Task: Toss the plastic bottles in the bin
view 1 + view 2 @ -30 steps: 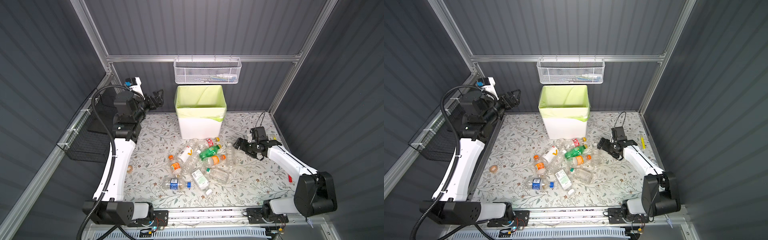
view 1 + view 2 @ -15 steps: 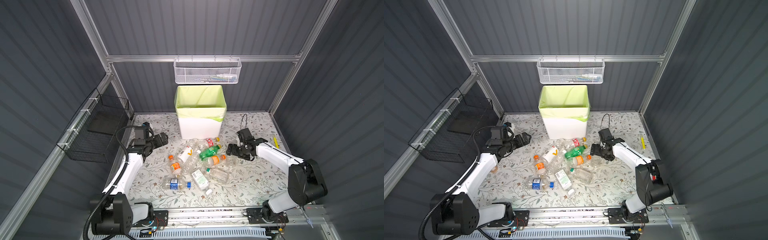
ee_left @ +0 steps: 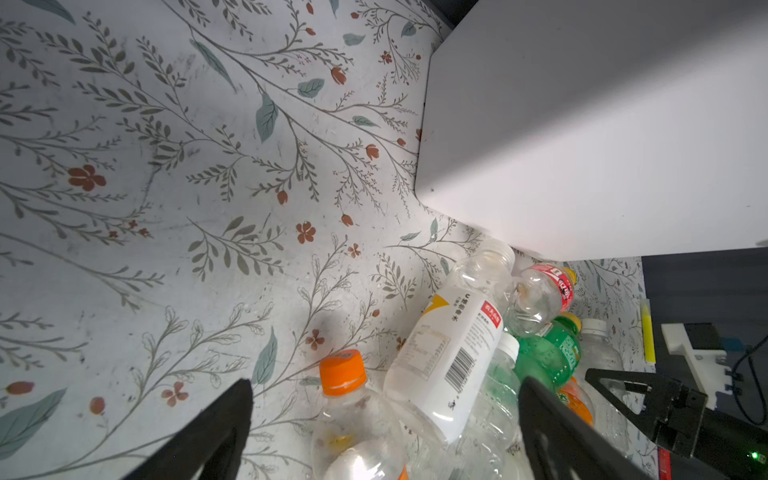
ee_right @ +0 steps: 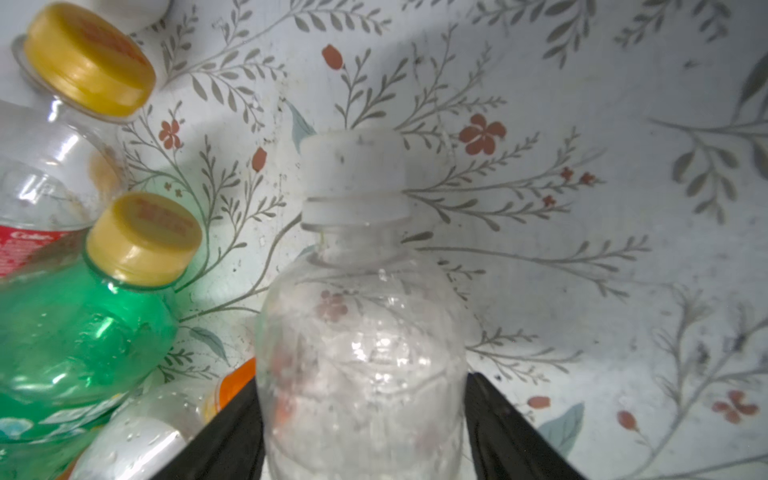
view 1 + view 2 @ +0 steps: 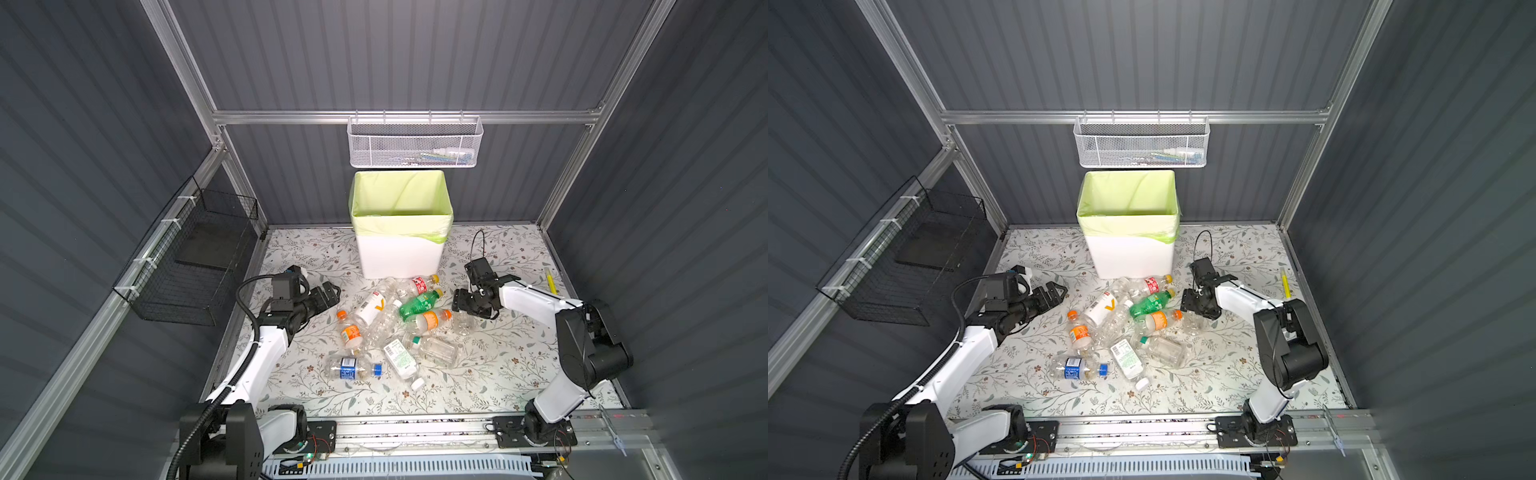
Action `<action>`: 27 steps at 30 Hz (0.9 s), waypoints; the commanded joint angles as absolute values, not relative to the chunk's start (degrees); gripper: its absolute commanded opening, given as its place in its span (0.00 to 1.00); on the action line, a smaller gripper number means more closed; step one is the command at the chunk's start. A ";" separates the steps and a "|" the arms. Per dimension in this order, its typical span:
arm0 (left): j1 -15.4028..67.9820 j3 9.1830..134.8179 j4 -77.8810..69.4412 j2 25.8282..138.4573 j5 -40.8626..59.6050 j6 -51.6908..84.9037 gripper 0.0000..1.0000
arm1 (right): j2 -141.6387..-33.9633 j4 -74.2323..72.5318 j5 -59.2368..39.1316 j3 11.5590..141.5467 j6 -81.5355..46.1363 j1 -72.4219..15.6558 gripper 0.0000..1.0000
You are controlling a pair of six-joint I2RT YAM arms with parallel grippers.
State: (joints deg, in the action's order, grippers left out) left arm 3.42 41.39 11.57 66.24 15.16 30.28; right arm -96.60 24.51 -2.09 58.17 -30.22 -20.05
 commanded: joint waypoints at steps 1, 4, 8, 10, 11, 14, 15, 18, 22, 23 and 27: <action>3.60 42.86 11.70 67.33 17.21 29.93 0.99 | -95.45 23.82 -0.74 56.58 -31.03 -20.28 0.63; 3.63 44.16 13.97 68.44 17.61 28.71 0.99 | -93.69 23.47 -0.43 55.42 -31.61 -20.21 0.57; 3.61 42.77 11.27 67.76 18.14 31.21 0.99 | -91.30 23.73 -1.79 54.44 -31.82 -19.97 0.54; 3.74 41.23 8.11 67.28 18.20 33.25 0.99 | -90.08 24.47 -2.35 54.01 -31.76 -19.65 0.53; 3.78 40.65 6.67 67.26 18.07 34.17 0.99 | -89.37 24.82 -2.53 53.76 -31.90 -19.31 0.53; 4.26 38.99 3.80 66.49 15.69 37.08 0.99 | -86.72 24.18 -3.14 51.66 -33.61 -18.15 0.53; 4.61 37.95 2.60 65.66 14.49 38.07 0.99 | -85.76 23.77 -3.16 50.54 -34.51 -17.74 0.53; 5.35 35.54 1.19 63.95 12.16 39.89 0.99 | -83.45 22.80 -2.90 46.96 -36.04 -16.86 0.53; 5.88 35.20 3.07 63.75 11.94 38.99 0.98 | -79.74 23.16 -2.53 43.11 -36.65 -15.36 0.53; 5.98 35.34 3.60 63.78 11.79 38.40 0.98 | -78.59 23.35 -2.44 42.65 -36.65 -14.98 0.53; 6.15 35.61 4.64 64.13 11.82 37.10 0.98 | -76.11 26.31 -1.44 45.75 -35.46 -14.68 0.52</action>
State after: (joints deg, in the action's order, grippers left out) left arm 5.89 35.77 3.79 64.60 12.56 38.15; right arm -77.84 24.60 -2.55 42.81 -35.73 -14.85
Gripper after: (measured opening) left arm 0.983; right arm 0.531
